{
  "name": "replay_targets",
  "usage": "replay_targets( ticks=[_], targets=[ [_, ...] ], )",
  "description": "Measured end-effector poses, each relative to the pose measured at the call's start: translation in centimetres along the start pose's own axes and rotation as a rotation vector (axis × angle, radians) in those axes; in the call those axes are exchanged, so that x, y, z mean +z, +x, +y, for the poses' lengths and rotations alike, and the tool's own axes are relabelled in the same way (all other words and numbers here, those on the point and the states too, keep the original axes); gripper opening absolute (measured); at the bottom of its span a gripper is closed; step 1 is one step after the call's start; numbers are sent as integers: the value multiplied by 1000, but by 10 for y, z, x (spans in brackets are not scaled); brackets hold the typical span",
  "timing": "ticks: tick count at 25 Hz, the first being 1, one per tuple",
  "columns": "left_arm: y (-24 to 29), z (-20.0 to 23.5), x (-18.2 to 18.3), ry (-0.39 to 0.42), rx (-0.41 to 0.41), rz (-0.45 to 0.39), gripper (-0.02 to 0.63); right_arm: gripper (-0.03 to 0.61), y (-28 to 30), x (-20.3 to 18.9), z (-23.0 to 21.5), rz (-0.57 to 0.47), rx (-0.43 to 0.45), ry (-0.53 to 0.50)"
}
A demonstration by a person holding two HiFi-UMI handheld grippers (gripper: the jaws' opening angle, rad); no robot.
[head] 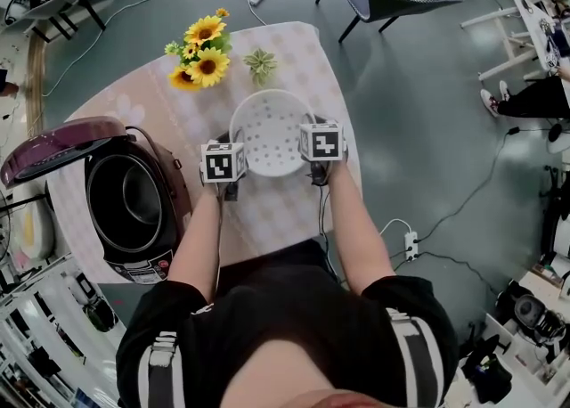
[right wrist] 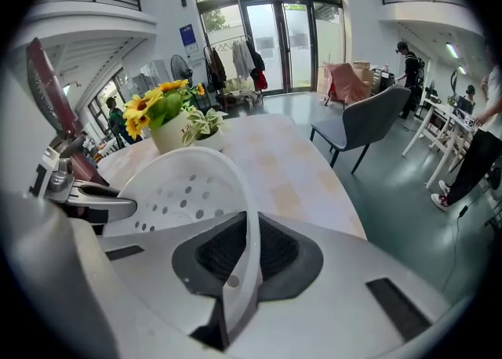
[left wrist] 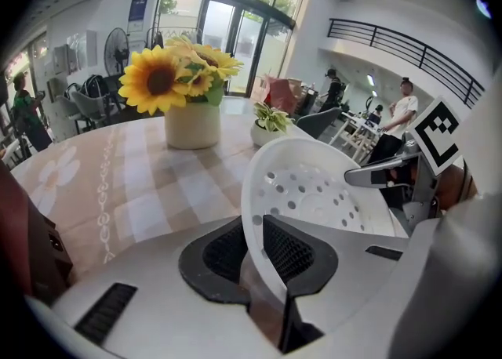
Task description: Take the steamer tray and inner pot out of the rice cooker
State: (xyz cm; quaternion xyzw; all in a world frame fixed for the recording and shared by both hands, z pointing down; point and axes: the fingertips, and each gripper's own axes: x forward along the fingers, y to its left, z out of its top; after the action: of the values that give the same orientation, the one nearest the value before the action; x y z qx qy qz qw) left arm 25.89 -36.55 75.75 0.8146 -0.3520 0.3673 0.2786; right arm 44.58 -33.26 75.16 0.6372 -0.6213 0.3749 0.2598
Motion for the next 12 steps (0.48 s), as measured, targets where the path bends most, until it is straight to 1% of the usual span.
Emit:
replay_targets(
  ticks=[1, 4, 7, 9, 12],
  targets=[
    [1, 0, 1, 3, 2, -4, 41, 22, 2, 0, 1, -1, 9, 2],
    [-4, 2, 5, 11, 17, -26, 72, 77, 1, 1, 0, -26, 6, 22],
    [-18, 4, 17, 18, 32, -72, 87, 97, -8, 11, 1, -79, 5, 18],
    [-32, 4, 30, 24, 42, -117, 89, 98, -22, 26, 2, -157, 8, 19],
    [-60, -2, 58, 41, 40, -215, 89, 98, -57, 56, 1, -322, -19, 23]
  ],
)
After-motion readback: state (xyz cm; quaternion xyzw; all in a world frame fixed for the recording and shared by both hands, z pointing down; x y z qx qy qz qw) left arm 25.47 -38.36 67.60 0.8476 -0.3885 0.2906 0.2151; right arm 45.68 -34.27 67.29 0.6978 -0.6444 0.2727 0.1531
